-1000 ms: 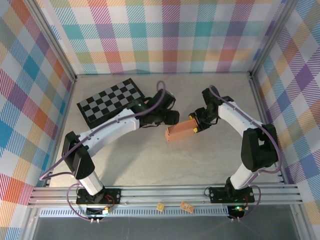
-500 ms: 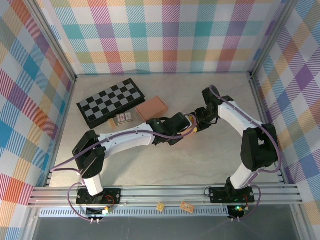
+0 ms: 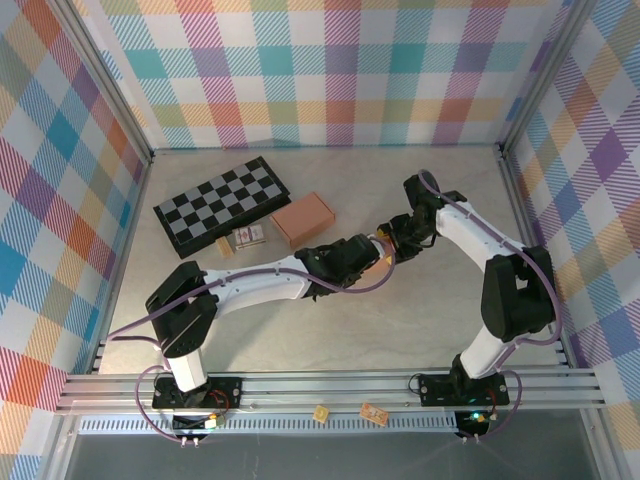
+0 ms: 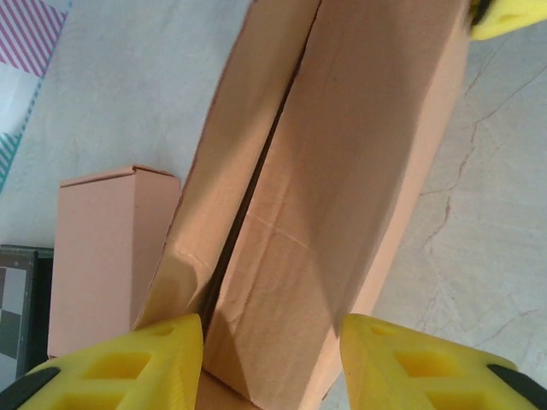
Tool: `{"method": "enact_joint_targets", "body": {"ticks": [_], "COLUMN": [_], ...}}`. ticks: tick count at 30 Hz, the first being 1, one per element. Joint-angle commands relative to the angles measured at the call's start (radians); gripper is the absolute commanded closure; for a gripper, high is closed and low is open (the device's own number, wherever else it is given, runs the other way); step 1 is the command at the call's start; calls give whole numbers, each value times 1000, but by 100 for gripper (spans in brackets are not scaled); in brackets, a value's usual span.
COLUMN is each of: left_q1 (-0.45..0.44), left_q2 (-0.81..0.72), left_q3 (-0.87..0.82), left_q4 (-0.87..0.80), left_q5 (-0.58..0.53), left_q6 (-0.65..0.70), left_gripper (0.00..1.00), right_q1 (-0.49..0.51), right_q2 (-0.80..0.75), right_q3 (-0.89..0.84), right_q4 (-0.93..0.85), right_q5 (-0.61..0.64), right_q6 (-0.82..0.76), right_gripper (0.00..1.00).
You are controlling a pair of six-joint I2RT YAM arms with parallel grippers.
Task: Fold the paper box
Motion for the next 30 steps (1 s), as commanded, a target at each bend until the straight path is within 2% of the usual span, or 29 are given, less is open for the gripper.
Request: {"method": "enact_joint_targets", "body": {"ticks": [1, 5, 9, 15, 20, 23, 27, 30], "left_q1": [-4, -3, -3, -3, -3, -4, -3, -3], "left_q2": [17, 24, 21, 18, 11, 12, 16, 16], "left_q3": [-18, -18, -19, -30, -35, -33, -32, -30], "left_q4": [50, 63, 65, 65, 64, 65, 64, 66], "left_q5": [-41, -33, -34, -22, -19, -17, -17, -20], "left_q6": [33, 38, 53, 54, 51, 45, 32, 27], "left_gripper": [59, 60, 61, 63, 64, 65, 67, 67], "right_q1": [-3, -28, -73, -122, -134, -134, -134, -127], "right_q2": [-6, -46, -104, -110, -52, -72, -89, -87], "right_q3": [33, 65, 71, 76, 90, 70, 6, -5], "right_q4": [-48, -57, 0, 22, 48, 16, 33, 33], "right_q5": [0, 4, -47, -113, -232, -207, -204, -210], "right_q6": [-55, -150, -286, -515, -532, -531, -532, -537], "right_gripper": [36, 27, 27, 40, 52, 54, 52, 61]}}
